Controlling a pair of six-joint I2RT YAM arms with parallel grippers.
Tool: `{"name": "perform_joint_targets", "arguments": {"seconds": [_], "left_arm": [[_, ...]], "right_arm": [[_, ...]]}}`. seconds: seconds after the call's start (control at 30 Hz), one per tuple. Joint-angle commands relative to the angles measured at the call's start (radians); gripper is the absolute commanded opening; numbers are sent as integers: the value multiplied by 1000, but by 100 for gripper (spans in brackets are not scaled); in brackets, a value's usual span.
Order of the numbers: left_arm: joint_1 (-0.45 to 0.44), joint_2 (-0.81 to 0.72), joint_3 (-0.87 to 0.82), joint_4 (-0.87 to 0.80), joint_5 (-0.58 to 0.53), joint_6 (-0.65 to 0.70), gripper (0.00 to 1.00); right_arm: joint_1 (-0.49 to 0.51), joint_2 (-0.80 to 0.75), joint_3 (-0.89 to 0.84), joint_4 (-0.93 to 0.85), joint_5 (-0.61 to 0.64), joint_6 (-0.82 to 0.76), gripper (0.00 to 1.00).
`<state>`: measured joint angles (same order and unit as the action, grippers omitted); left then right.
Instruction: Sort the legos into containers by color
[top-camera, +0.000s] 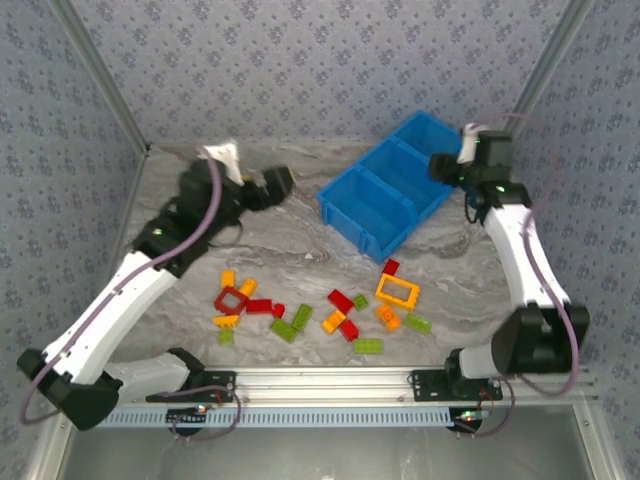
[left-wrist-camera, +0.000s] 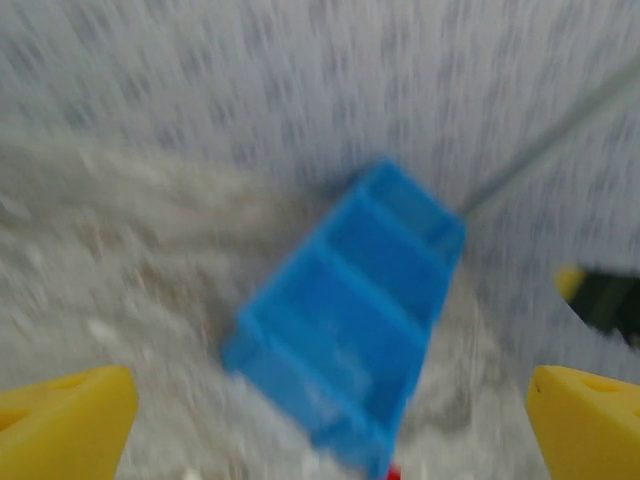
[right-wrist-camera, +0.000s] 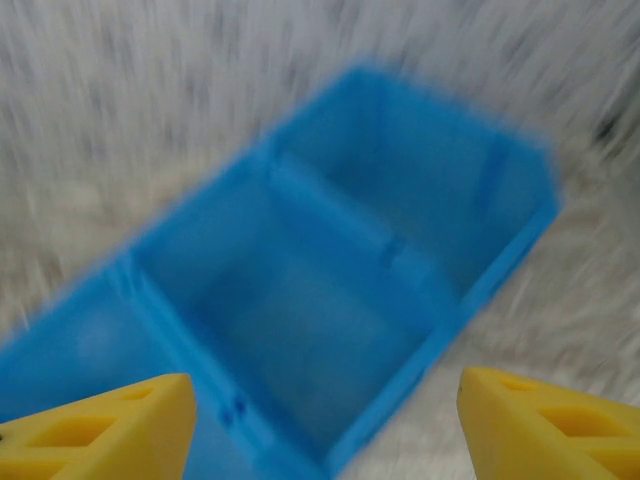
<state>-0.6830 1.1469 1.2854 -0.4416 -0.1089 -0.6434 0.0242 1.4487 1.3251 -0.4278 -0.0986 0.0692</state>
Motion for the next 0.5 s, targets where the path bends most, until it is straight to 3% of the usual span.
{"name": "perform_joint_targets", "arguments": {"seconds": [0.0, 0.3, 0.47], "left_arm": [[-112, -8, -65, -56, -44, -71, 98], [-275, 29, -161, -5, -96, -129, 96], [-315, 48, -162, -15, -100, -137, 96]], "right_arm": [[67, 110, 91, -224, -55, -138, 73], [131, 363, 226, -308, 21, -166, 72], [138, 446, 276, -349, 30, -174, 58]]}}
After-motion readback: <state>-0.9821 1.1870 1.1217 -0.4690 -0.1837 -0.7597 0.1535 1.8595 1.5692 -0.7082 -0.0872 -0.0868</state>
